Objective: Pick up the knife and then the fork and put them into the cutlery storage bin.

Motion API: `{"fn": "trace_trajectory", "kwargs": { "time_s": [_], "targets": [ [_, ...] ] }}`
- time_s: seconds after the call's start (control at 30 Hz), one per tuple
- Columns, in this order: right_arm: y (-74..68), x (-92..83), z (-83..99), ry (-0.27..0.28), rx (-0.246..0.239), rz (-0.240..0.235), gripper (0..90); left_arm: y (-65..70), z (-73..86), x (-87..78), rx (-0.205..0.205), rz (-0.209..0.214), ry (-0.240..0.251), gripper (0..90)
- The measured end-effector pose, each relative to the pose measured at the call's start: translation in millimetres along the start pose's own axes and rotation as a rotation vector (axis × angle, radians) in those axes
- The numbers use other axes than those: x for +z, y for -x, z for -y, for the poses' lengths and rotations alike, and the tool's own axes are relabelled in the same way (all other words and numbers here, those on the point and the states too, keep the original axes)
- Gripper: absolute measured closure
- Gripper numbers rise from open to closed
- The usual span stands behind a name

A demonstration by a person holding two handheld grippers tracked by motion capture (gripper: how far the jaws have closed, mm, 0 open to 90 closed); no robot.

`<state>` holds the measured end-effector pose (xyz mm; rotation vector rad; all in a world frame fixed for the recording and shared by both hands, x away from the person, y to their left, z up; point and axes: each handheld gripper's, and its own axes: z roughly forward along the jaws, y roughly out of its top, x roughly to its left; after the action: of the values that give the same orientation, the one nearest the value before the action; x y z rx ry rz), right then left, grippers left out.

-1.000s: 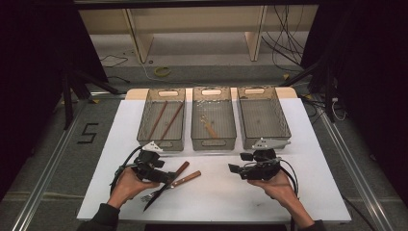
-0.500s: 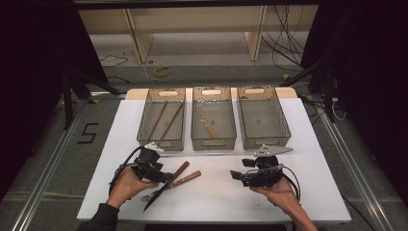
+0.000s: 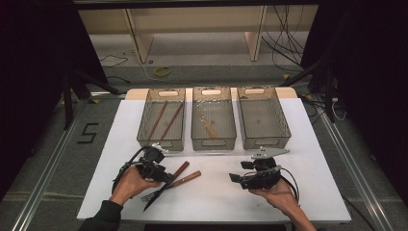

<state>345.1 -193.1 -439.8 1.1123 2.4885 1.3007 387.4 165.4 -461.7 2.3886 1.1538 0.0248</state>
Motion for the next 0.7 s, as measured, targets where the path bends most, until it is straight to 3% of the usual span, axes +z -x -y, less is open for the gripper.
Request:
{"fn": "trace_trajectory", "kwargs": {
  "time_s": [0.07,0.27,0.7],
  "targets": [
    [-0.2,0.3,-0.1,-0.001,0.002,-0.002,32.6,1.3,-1.4,1.4,0.012,-0.021,-0.015,42.2],
    [1.0,-1.0,0.5,0.001,0.004,0.002,33.2,3.8,-3.0,8.3,0.009,-0.027,-0.055,48.2],
    [0.4,-2.4,0.6,-0.002,-0.005,-0.001,34.5,7.0,-4.7,13.3,0.02,-0.065,-0.077,50.7]
  ]
}}
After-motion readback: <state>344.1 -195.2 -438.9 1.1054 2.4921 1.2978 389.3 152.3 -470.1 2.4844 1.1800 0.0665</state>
